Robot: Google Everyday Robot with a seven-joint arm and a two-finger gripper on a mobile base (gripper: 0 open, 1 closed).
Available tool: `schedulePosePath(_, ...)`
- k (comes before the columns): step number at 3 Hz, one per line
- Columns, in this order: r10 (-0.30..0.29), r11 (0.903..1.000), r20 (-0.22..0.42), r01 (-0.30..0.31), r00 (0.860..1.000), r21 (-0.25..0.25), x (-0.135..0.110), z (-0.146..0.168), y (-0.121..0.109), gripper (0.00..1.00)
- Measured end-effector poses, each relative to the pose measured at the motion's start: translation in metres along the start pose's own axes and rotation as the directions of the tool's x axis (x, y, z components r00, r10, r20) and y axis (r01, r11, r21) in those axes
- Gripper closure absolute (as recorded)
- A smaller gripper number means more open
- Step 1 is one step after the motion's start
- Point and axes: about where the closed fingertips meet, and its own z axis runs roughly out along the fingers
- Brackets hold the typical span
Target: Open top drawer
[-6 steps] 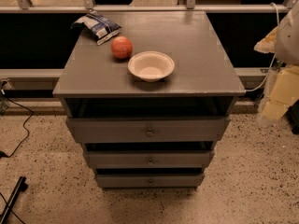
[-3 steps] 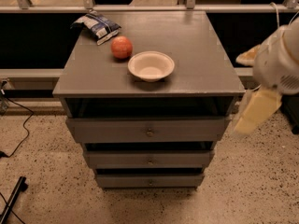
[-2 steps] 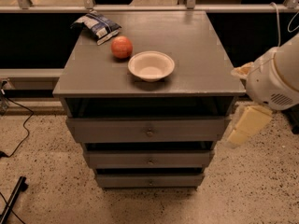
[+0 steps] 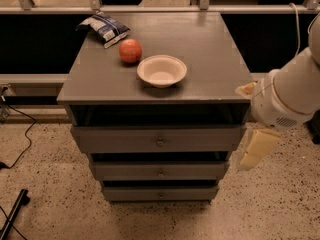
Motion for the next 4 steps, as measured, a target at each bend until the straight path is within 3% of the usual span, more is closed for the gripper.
schedulePosePath(1,-0.021,0.9986,0.127,0.015,0.992,0.050,0.016,0.032,0.004,0.00)
schedulePosePath(2,-0.009,0.9957,0.177,-0.008,0.984,0.092,0.027,0.021,0.004,0.00)
schedulePosePath(3,-0.052,0.9983,0.149,0.047,0.987,0.035,0.021,0.039,0.005,0.00)
schedulePosePath(4,-0.141,0.9873,0.174,0.152,0.975,-0.047,0.018,0.101,0.014,0.00)
